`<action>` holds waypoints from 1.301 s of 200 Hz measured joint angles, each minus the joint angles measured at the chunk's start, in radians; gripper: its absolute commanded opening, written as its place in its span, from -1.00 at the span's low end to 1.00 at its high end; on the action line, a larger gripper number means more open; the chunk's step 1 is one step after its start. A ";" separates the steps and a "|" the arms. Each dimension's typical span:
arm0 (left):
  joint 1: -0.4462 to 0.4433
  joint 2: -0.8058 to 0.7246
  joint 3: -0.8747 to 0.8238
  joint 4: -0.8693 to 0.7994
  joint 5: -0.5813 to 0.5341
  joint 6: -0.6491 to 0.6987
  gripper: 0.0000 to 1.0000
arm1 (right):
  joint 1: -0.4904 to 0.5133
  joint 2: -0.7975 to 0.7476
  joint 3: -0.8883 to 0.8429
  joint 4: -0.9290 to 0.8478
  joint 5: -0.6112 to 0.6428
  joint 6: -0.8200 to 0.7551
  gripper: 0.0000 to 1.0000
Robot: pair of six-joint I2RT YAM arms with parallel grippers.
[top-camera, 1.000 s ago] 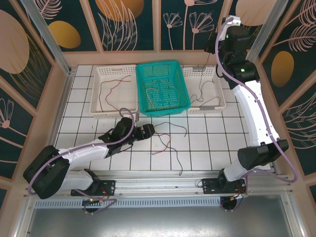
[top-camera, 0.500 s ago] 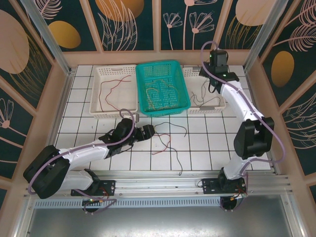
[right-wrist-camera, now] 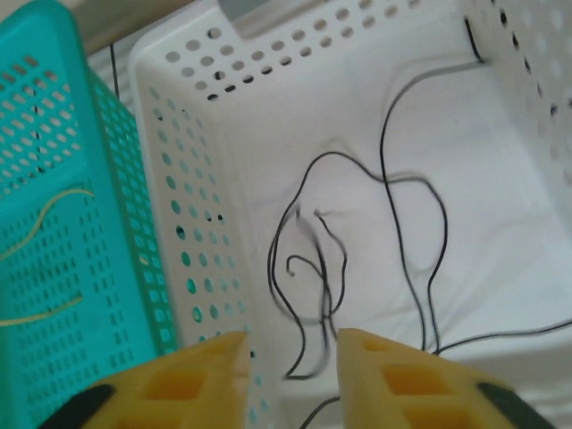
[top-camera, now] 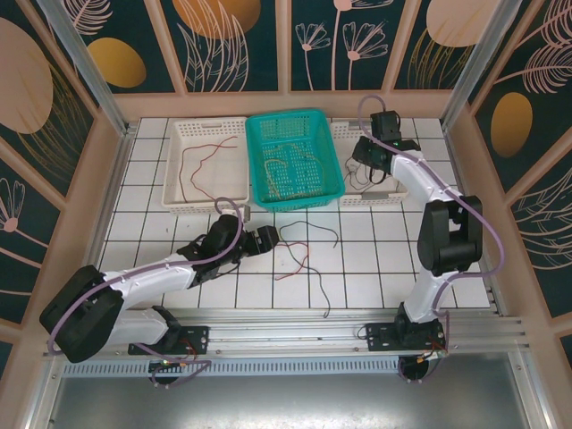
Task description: Untangle the cables
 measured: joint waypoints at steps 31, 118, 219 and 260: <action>0.000 -0.002 0.000 -0.010 -0.001 0.000 0.60 | -0.002 -0.039 0.000 -0.027 -0.028 0.008 0.17; 0.000 0.015 0.000 -0.030 0.015 0.001 0.58 | 0.283 -0.459 -0.273 0.005 -0.141 0.014 0.22; -0.005 -0.002 -0.032 -0.055 0.039 0.007 0.52 | 0.589 -0.545 -0.771 0.101 -0.195 0.142 0.16; -0.007 -0.015 -0.054 -0.057 0.054 0.009 0.50 | 0.600 -0.533 -0.819 0.177 -0.207 0.169 0.10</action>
